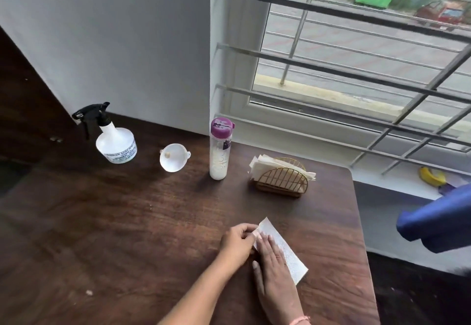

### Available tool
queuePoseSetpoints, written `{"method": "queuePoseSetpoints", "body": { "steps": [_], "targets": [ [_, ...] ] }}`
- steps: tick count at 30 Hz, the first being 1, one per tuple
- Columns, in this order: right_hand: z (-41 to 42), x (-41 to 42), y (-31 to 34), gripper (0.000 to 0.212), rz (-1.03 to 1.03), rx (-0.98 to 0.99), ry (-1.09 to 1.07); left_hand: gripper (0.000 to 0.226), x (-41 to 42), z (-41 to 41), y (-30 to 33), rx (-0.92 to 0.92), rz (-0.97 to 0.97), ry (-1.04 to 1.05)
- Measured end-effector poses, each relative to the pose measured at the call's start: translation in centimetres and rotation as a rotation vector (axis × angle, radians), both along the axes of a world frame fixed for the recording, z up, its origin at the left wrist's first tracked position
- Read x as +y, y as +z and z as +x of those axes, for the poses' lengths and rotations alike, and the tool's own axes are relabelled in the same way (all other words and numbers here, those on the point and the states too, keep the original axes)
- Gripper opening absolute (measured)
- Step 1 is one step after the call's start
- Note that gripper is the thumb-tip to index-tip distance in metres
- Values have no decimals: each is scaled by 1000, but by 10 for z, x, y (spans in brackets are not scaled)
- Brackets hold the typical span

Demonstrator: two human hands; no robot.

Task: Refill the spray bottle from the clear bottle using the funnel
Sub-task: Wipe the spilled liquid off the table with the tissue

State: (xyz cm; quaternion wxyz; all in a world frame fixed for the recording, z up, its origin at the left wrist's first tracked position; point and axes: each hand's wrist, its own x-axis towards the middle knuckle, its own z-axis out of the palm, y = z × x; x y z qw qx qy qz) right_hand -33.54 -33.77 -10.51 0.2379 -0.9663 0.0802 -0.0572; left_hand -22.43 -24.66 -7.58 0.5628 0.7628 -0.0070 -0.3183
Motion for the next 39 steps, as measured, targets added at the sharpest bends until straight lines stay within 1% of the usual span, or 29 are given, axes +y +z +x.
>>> {"method": "queuePoseSetpoints", "body": {
  "steps": [3, 5, 6, 9, 11, 12, 14, 17, 19, 20, 22, 23, 25, 27, 30, 33, 37, 39],
  "targets": [
    [-1, -3, -1, 60, -136, 101, -17, 22, 3, -1, 2, -232, 53, 12],
    [0, -16, 1, 64, -154, 133, -118, 23, 6, -1, 4, -356, 98, 11],
    [3, -25, 3, 69, -150, 138, -190, 23, 8, 2, 4, -371, 107, 14],
    [22, -49, 13, 79, -122, 271, -351, 21, 11, 8, 2, -313, 90, 36],
    [39, -48, 19, 85, -152, 293, -363, 19, 11, 11, 0, -267, 72, 64],
    [48, -41, 18, 85, -146, 285, -341, 18, 11, 11, 0, -252, 69, 78],
    [57, -22, 16, 81, -180, 264, -224, 18, 9, 11, -3, -247, 65, 112],
    [53, 0, 13, 64, -245, 254, -15, 17, 8, 11, -6, -229, 55, 173],
    [48, -11, 9, 58, -309, 232, 38, 17, 9, 10, -6, -189, 12, 217],
    [45, -23, 10, 58, -323, 244, 10, 17, 11, 10, -6, -175, -16, 239],
    [37, -51, 11, 63, -346, 251, -140, 17, 17, 10, -4, -158, -48, 260],
    [32, -64, 12, 66, -339, 268, -219, 17, 21, 11, -3, -159, -55, 264],
    [18, -77, 16, 70, -276, 279, -304, 16, 29, 14, -3, -175, -58, 283],
    [10, -64, 20, 68, -232, 219, -301, 18, 35, 17, -4, -191, -61, 312],
    [12, -14, 12, 67, -212, 267, -211, 21, 39, 24, -5, -189, -59, 321],
    [28, 28, 13, 74, -164, 288, -281, 20, 39, 33, 0, -212, -65, 304],
    [38, 54, 16, 70, -225, 248, -64, 20, 40, 40, 8, -228, -60, 268],
    [38, 48, 15, 70, -214, 295, -42, 18, 41, 39, 11, -223, -58, 258]
  ]
}}
